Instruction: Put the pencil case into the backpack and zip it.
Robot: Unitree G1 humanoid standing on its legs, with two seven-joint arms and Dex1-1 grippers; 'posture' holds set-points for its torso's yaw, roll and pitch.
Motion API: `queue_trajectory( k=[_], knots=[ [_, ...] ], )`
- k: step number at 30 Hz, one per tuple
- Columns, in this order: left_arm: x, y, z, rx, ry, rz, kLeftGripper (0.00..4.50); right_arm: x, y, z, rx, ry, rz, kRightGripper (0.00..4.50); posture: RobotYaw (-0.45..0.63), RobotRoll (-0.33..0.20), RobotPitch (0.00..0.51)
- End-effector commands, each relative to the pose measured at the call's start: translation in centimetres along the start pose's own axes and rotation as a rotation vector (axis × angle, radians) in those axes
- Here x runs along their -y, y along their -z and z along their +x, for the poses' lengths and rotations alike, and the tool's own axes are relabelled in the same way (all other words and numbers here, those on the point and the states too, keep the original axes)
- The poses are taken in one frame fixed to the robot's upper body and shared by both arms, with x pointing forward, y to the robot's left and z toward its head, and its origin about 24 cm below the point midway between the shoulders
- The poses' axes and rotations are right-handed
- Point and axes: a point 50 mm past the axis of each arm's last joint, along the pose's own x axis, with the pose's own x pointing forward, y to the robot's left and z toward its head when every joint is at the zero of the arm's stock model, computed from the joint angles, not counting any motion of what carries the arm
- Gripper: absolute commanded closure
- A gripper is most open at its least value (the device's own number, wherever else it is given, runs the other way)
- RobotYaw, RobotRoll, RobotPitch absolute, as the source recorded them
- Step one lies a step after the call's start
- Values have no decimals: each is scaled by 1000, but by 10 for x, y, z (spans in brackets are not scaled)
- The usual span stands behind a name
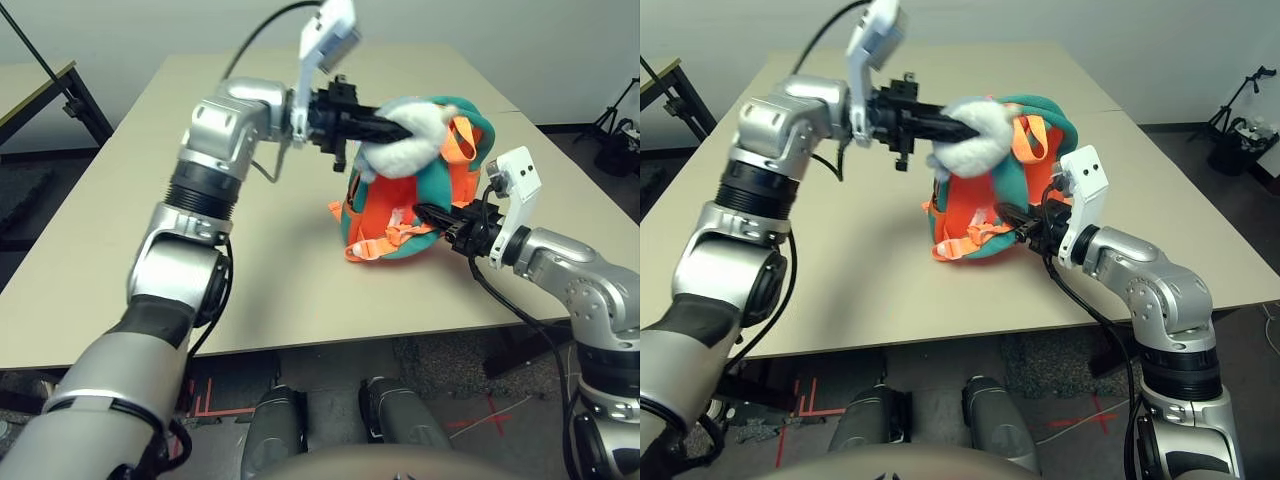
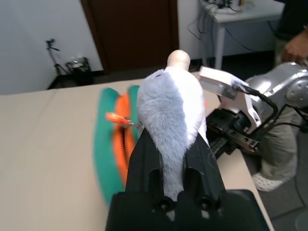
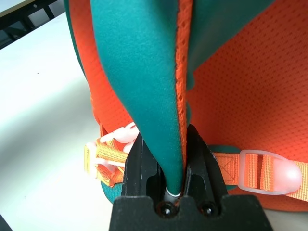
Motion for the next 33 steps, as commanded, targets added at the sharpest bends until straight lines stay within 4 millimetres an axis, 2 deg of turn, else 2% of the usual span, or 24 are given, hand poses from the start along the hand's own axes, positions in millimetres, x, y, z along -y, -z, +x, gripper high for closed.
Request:
queue_trajectory(
  k=[1, 12, 16, 26, 33],
  knots=[
    [-1, -8, -19, 25, -10, -5, 4348, -4, 0, 4, -9, -47, 5, 4248, -195, 0, 1],
    [5, 3, -50, 19, -52, -93, 4348, -4, -4, 9, -5, -69, 3, 4249, -169, 0, 0],
    [13, 20, -54, 29, -44, -173, 4348, -4, -4, 10, -6, -72, 3, 4249, -169, 0, 0],
    [45, 72, -42, -18, -2, -357, 4349, -3, -4, 10, -7, -71, 9, 4249, -167, 0, 4],
    [52, 101, -40, -29, -40, -465, 4349, -3, -4, 11, -7, -72, 10, 4249, -170, 0, 6]
  ],
)
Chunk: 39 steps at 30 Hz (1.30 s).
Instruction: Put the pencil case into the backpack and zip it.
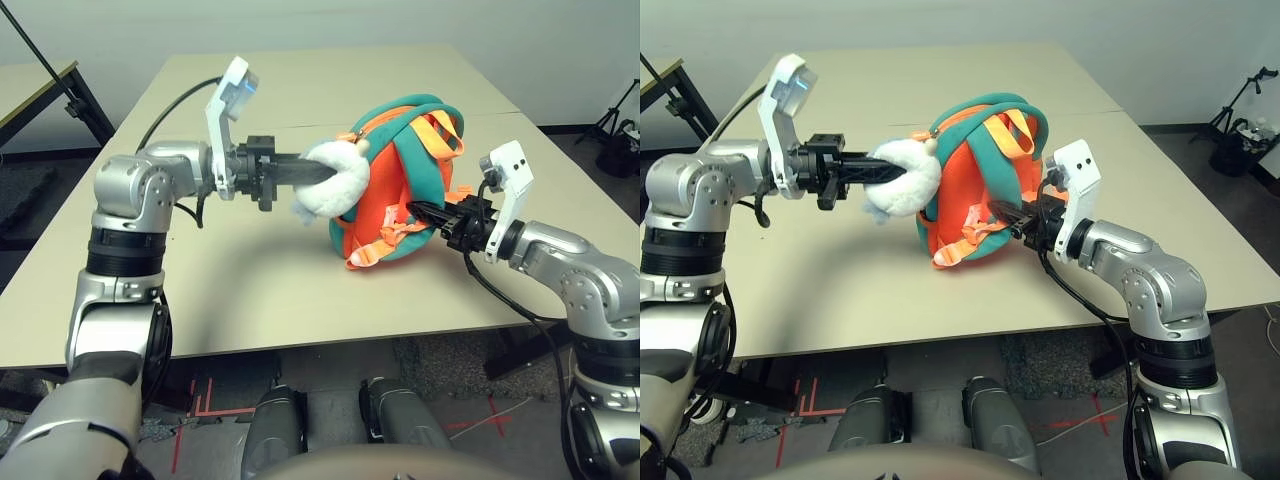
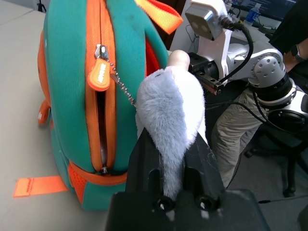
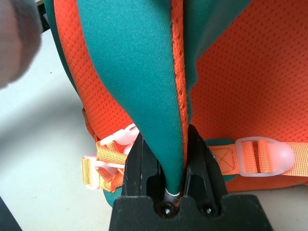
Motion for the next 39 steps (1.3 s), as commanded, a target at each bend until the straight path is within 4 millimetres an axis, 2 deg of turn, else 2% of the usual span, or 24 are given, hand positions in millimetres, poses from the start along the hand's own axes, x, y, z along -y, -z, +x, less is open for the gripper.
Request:
queue_trajectory(
  k=[1, 13, 18, 24, 25, 29, 34, 35, 37, 39],
  knots=[
    [1, 14, 4, -10, 8, -54, 4349, -3, 0, 4, -3, -30, 11, 4249, -170, 0, 6],
    [-23, 92, -1, -78, -146, -301, 4349, -3, 0, 4, -2, -28, 9, 4249, -170, 0, 8],
    [-26, 107, -4, -105, -173, -341, 4349, -2, 0, 5, -2, -27, 8, 4249, -168, 0, 7],
    [-26, 107, -5, -96, -169, -340, 4355, -1, -1, 5, -2, -26, 6, 4249, -168, 0, 6],
    [-25, 103, -5, -81, -161, -340, 3629, -1, -1, 5, -3, -24, 5, 4249, -168, 0, 6],
    [-19, 94, -14, -78, -111, -302, 2151, 1, -2, 2, -10, -24, -2, 4249, -169, 0, 7],
    [-11, 81, -36, -81, -96, -297, 205, 4, -6, -9, -45, -46, -41, 4249, -171, 0, 7],
    [-10, 78, -42, -78, -98, -297, 0, 5, -8, -13, -50, -53, -50, 3524, -169, 0, 7],
    [-7, 72, -52, -71, -105, -289, 0, 8, -14, -21, -54, -61, -66, 2877, -168, 0, 7],
    [-4, 65, -59, -63, -120, -268, 0, 11, -19, -28, -57, -70, -75, 2045, -164, 0, 5]
  ],
)
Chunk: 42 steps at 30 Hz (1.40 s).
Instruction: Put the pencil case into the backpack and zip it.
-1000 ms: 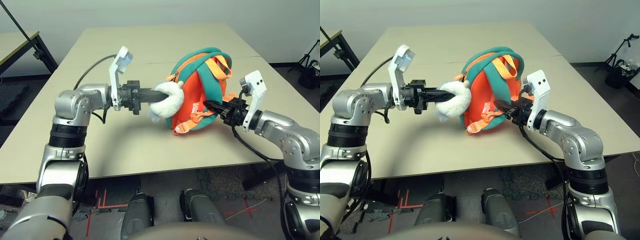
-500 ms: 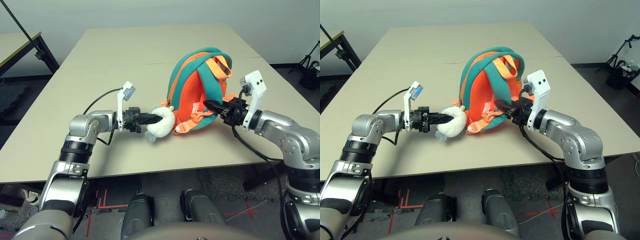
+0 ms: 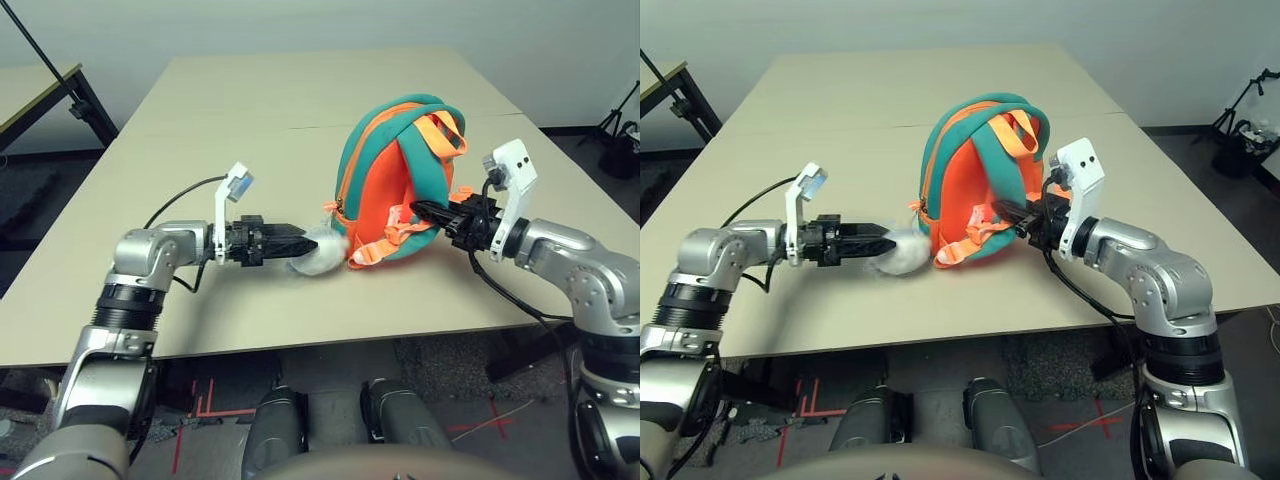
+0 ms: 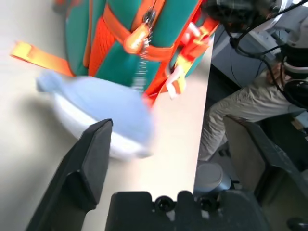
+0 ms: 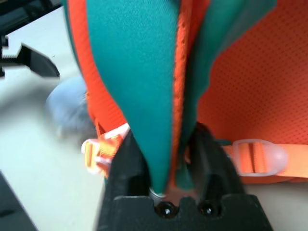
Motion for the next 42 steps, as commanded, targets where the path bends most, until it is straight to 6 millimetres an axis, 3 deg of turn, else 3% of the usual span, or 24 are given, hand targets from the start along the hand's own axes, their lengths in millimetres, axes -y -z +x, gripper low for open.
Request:
queue_trajectory(
  k=[1, 5, 6, 10, 13, 22, 30, 34, 42],
  knots=[
    [9, -10, -13, 32, -6, 43, 0, 1, -12, -15, 18, -46, -8, 1652, -160, 0, 5],
    [10, -14, -28, 65, -45, 48, 0, 1, -23, -36, -1, -118, -16, 173, -151, 0, 4],
    [11, -15, -31, 70, -57, 53, 0, 3, -28, -43, -1, -119, -20, 29, -147, 0, 4],
    [11, -24, -43, 173, -129, 71, 0, 22, -45, -73, 39, -80, -43, 29, -132, 0, 5],
    [5, -25, -46, 234, -213, 94, 0, 47, -39, -81, 38, 51, -24, 29, -123, 0, 2],
    [-33, -21, -43, 487, -682, 211, 0, 116, 3, -63, 119, 519, 79, 29, -92, 0, 5],
    [-62, -3, -45, 588, -1105, 307, 0, 142, 24, -38, 161, 725, 81, 29, -80, 0, 12],
    [-72, 17, -48, 508, -1310, 416, 0, 150, 32, -31, 189, 843, 97, 29, -85, 0, 16],
    [-80, 46, -51, 517, -1511, 390, 0, 155, 50, -32, 233, 1044, 92, 29, -98, 0, 35]
  ],
)
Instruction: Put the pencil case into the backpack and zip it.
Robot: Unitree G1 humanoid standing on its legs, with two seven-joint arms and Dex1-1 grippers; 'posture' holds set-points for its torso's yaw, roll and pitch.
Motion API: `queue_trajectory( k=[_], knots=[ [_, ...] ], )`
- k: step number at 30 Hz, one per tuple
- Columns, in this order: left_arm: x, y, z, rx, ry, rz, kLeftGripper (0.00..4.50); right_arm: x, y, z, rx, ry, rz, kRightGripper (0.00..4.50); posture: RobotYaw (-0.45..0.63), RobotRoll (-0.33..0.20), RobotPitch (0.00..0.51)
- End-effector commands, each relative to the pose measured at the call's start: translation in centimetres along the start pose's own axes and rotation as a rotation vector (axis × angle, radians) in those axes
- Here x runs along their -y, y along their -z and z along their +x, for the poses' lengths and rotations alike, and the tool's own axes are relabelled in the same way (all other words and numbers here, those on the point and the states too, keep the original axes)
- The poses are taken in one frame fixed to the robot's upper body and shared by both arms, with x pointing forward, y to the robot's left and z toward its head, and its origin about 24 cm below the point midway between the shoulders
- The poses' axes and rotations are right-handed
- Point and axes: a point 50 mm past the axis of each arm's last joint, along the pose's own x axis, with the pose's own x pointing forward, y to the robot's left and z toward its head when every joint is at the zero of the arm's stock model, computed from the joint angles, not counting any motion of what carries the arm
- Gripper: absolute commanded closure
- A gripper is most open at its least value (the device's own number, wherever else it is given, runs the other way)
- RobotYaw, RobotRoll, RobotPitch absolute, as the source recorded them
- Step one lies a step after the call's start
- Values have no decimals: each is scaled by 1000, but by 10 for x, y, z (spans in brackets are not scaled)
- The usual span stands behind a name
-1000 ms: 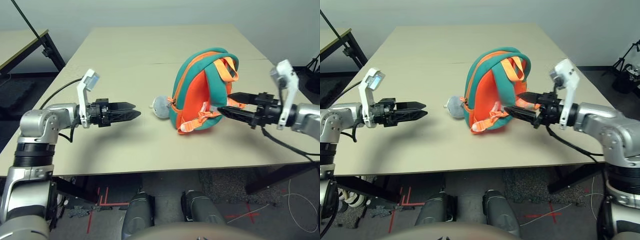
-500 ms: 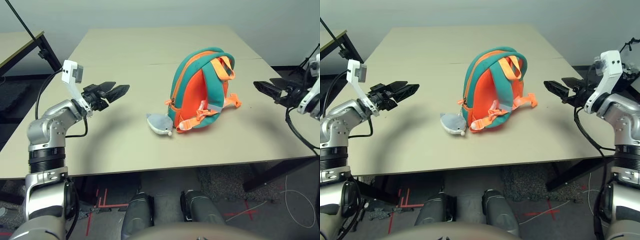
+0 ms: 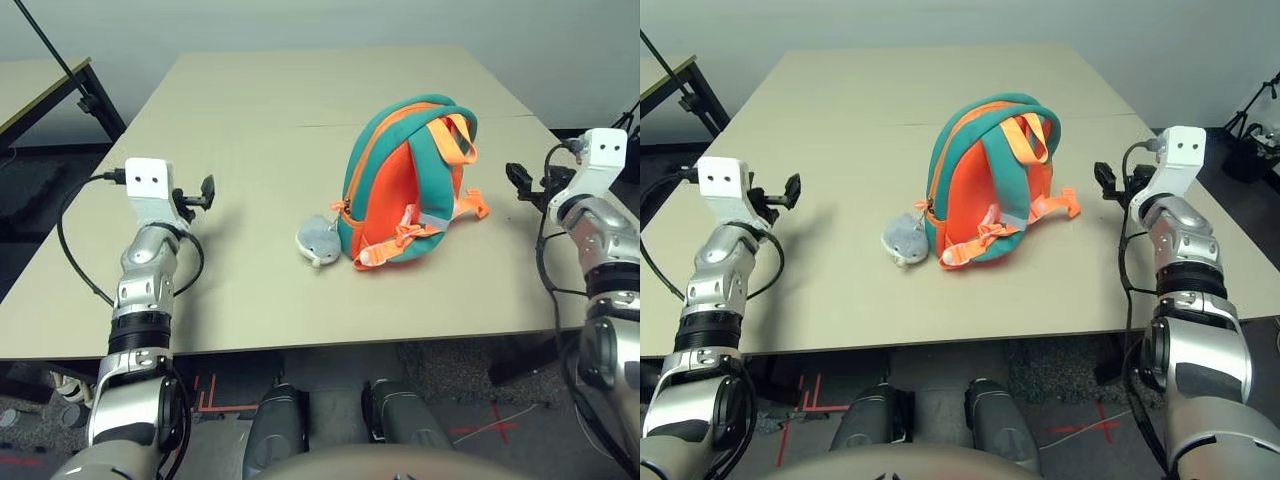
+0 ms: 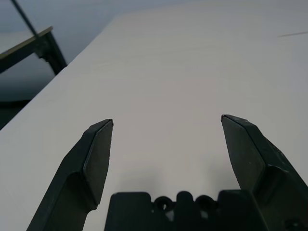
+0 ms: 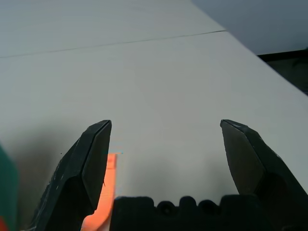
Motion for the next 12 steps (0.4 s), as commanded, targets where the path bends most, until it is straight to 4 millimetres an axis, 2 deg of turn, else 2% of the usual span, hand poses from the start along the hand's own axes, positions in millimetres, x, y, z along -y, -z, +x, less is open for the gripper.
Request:
queue_trajectory(
  k=[1, 6, 9, 12],
  knots=[
    [2, 9, -3, -5, -70, -12, 0, 1, 6, 0, 27, 63, 27, 29, -95, 0, 36],
    [13, 7, -4, 11, -95, -6, 0, 7, 12, -2, 14, 105, 46, 29, -77, 0, 45],
    [13, 4, -4, 18, -111, -26, 0, 11, 12, -3, 14, 120, 51, 29, -86, 0, 62],
    [11, 9, -8, -6, -137, -48, 0, 16, 11, -4, 17, 137, 59, 29, -84, 0, 65]
  ],
)
